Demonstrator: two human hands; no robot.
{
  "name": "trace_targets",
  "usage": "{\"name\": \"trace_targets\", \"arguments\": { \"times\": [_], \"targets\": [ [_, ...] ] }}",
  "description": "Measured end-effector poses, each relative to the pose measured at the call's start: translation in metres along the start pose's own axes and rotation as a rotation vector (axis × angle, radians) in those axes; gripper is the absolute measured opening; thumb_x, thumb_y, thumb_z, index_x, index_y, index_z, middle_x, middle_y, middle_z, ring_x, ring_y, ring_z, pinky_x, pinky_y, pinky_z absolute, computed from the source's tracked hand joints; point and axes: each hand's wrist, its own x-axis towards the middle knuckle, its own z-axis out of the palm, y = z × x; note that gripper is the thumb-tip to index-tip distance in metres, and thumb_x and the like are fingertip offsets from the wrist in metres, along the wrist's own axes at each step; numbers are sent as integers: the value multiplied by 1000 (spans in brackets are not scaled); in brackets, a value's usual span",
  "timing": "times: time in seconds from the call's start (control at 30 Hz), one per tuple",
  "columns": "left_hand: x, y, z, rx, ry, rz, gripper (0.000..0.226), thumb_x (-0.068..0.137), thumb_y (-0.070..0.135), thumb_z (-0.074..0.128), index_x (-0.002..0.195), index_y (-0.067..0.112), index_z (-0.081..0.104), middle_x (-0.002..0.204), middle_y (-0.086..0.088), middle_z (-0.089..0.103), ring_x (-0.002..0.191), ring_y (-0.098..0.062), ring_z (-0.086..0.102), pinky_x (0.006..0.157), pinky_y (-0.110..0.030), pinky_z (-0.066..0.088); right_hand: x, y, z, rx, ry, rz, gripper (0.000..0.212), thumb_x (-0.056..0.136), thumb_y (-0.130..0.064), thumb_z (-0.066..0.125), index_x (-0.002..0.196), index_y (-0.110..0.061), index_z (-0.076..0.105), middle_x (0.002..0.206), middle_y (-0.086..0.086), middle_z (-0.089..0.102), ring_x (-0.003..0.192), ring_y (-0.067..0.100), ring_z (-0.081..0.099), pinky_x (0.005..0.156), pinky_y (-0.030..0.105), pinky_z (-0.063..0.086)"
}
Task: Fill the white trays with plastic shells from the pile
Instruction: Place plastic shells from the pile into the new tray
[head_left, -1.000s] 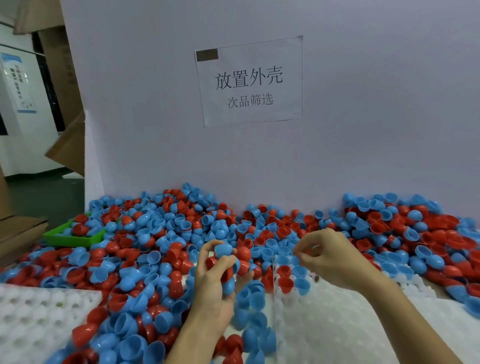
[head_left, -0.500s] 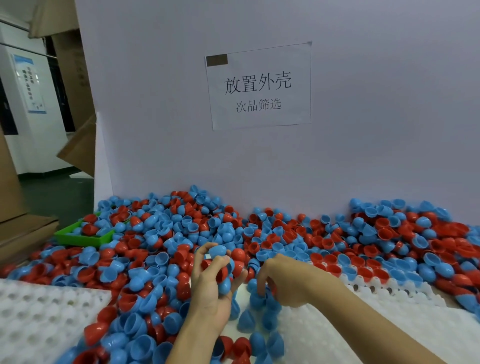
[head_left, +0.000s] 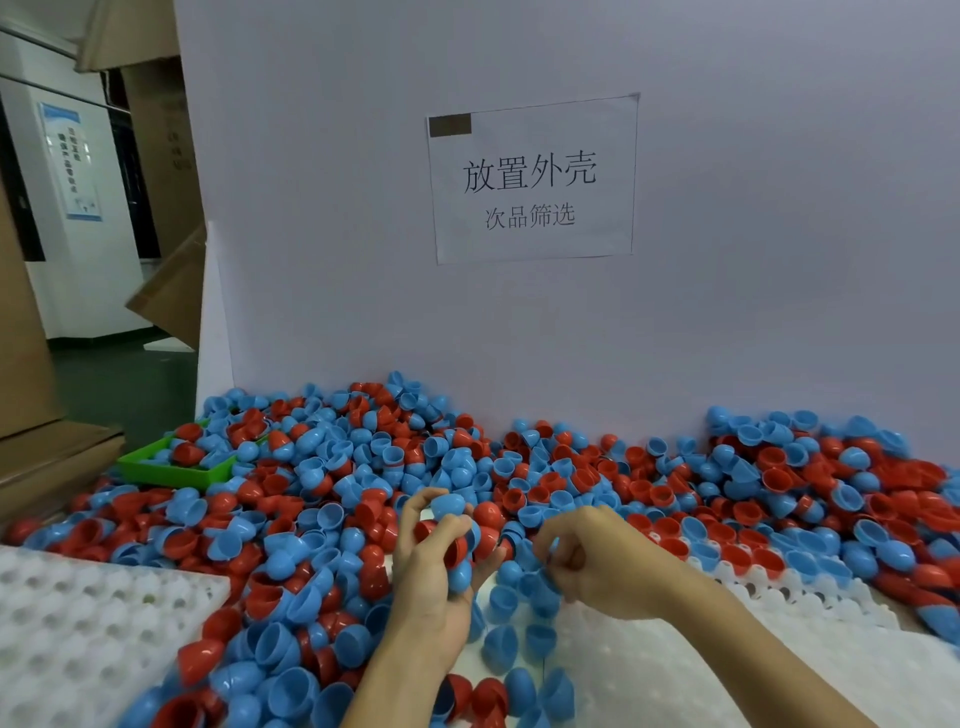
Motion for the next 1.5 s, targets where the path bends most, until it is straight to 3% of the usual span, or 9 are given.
{"name": "trace_targets", "arguments": {
  "times": [0.23, 0.33, 0.6, 0.73, 0.87, 1.07, 1.13, 1.4, 1.5],
  "targets": [
    [-1, -3, 1, 19, -20, -21, 36, 85, -8, 59, 85, 26, 69, 90, -11, 65, 89, -30, 62, 59, -38, 58, -21, 26, -23, 277, 195, 139, 16, 95, -13, 63, 105, -22, 71, 79, -7, 75, 72, 8, 72, 69, 24, 61],
    [-4, -5, 4, 29, -50, -24, 32, 86, -8, 58, 91, 23, 66, 91, -10, 66, 75, -22, 67, 55, -35, 58, -32, 42, -45, 151, 252, 208, 12, 93, -22, 67, 87, -17, 75, 80, 3, 74, 73, 22, 70, 73, 37, 62],
    [-13, -10, 14, 53, -75, -46, 33, 86, -10, 58, 98, 20, 63, 88, -10, 67, 75, -26, 66, 52, -34, 57, -36, 58, -49, -201, 104, 296, 31, 90, -17, 71, 60, -22, 65, 66, -5, 66, 51, 3, 55, 50, 16, 46],
    [-15, -10, 16, 62, -76, -44, 34, 86, -11, 57, 98, 20, 63, 93, -13, 65, 75, -27, 66, 50, -34, 57, -25, 58, -30, -318, -8, 359, 13, 89, -6, 64, 78, -6, 72, 79, 8, 70, 61, 13, 54, 56, 23, 48],
    [-14, -12, 15, 58, -82, -52, 34, 85, -12, 56, 96, 20, 62, 93, -12, 65, 80, -29, 65, 49, -33, 57, -18, 53, -24, -398, -62, 359, 13, 86, -7, 69, 99, -8, 72, 90, 5, 69, 75, 18, 66, 71, 31, 59],
    [-13, -14, 14, 60, -79, -60, 36, 84, -12, 57, 93, 22, 66, 86, -10, 70, 81, -31, 67, 50, -34, 56, -21, 50, -35, -435, -126, 346, 9, 91, -9, 63, 90, -8, 71, 80, 4, 64, 63, 13, 54, 53, 20, 45],
    [-12, -16, 14, 68, -98, -62, 37, 84, -11, 58, 90, 24, 68, 85, -10, 71, 79, -29, 69, 52, -34, 57, -22, 48, -39, -412, -108, 365, 13, 93, -9, 61, 97, -6, 73, 94, 8, 71, 73, 17, 64, 62, 24, 54],
    [-11, -16, 12, -14, -194, -117, 30, 60, 5, 68, 81, 26, 73, 86, -10, 72, 72, -23, 74, 55, -35, 59, -21, 4, -39, -19, 166, 119, 27, 101, -28, 56, 121, -17, 69, 116, -6, 70, 89, 2, 66, 83, 22, 57],
    [-11, -16, 11, -24, -226, -124, 30, 62, 5, 68, 83, 25, 74, 91, -12, 73, 76, -26, 75, 57, -35, 60, -17, -19, -22, 222, 160, 44, 33, 100, -42, 51, 125, -26, 64, 107, -15, 66, 84, 1, 70, 72, 19, 58]
  ]
}}
